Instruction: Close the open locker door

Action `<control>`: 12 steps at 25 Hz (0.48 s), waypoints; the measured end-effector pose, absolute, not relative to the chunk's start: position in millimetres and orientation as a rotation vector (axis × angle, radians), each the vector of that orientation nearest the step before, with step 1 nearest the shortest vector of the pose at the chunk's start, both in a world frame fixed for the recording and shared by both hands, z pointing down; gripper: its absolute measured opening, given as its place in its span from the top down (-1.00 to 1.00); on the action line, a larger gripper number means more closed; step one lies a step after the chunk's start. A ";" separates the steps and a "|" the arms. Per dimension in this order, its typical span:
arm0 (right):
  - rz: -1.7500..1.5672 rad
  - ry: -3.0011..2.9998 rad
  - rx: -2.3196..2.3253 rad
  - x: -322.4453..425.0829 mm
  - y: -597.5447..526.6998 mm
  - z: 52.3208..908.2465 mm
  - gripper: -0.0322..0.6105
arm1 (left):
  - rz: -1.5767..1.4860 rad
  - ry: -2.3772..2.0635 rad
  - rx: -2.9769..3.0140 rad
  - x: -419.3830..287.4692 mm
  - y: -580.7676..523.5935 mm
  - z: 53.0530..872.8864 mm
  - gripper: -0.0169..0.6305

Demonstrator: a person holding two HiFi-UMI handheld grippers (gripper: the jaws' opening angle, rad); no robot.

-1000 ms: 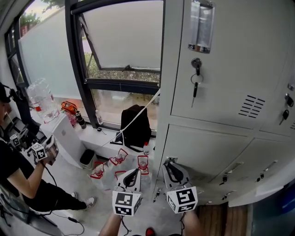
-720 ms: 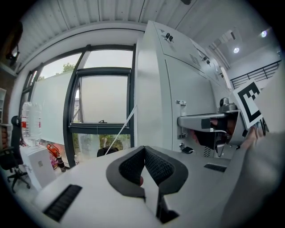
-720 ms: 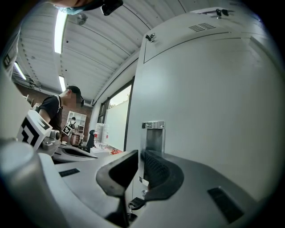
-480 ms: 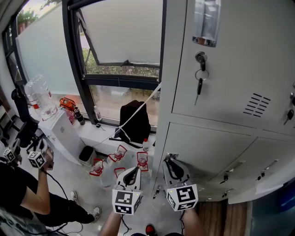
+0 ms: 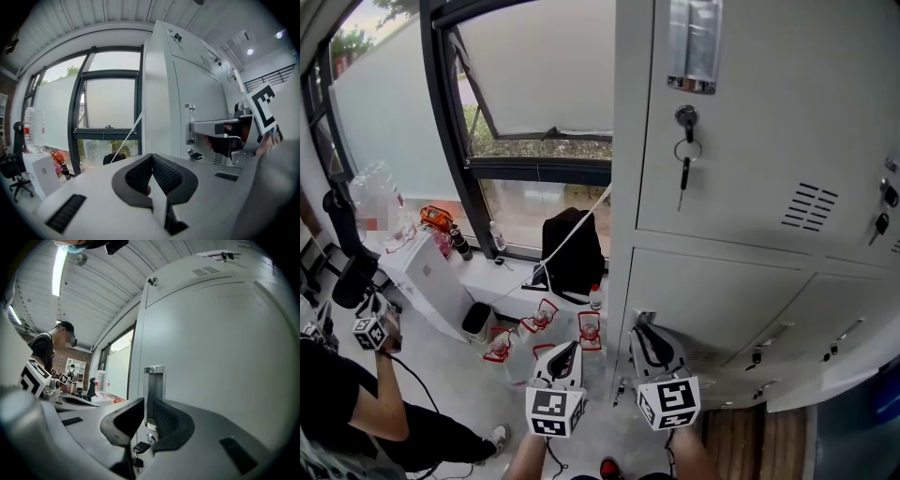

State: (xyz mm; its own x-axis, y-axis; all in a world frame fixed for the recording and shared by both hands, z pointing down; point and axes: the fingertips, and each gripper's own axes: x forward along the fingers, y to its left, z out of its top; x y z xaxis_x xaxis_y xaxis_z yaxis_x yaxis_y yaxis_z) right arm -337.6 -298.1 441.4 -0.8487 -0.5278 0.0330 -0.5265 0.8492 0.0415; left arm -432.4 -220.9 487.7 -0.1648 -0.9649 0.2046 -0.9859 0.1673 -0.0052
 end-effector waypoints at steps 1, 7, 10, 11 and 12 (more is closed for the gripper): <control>-0.050 -2.978 0.843 -336.4 -297.6 441.9 0.68 | 0.202 -2.281 1.923 -432.0 -220.8 486.9 0.88; -0.073 -2.981 0.845 -323.1 -295.8 435.7 0.59 | 0.192 -2.279 1.953 -417.5 -223.1 479.0 0.88; -0.082 -2.986 0.883 -301.2 -298.0 429.3 0.59 | 0.196 -2.271 1.982 -402.2 -224.6 474.6 0.88; -0.088 -2.984 0.898 -292.1 -299.0 427.3 0.59 | 0.196 -2.267 1.993 -396.2 -225.4 473.2 0.88; -0.095 -2.979 0.914 -282.3 -299.8 425.8 0.59 | 0.195 -2.261 2.004 -389.8 -226.2 471.6 0.88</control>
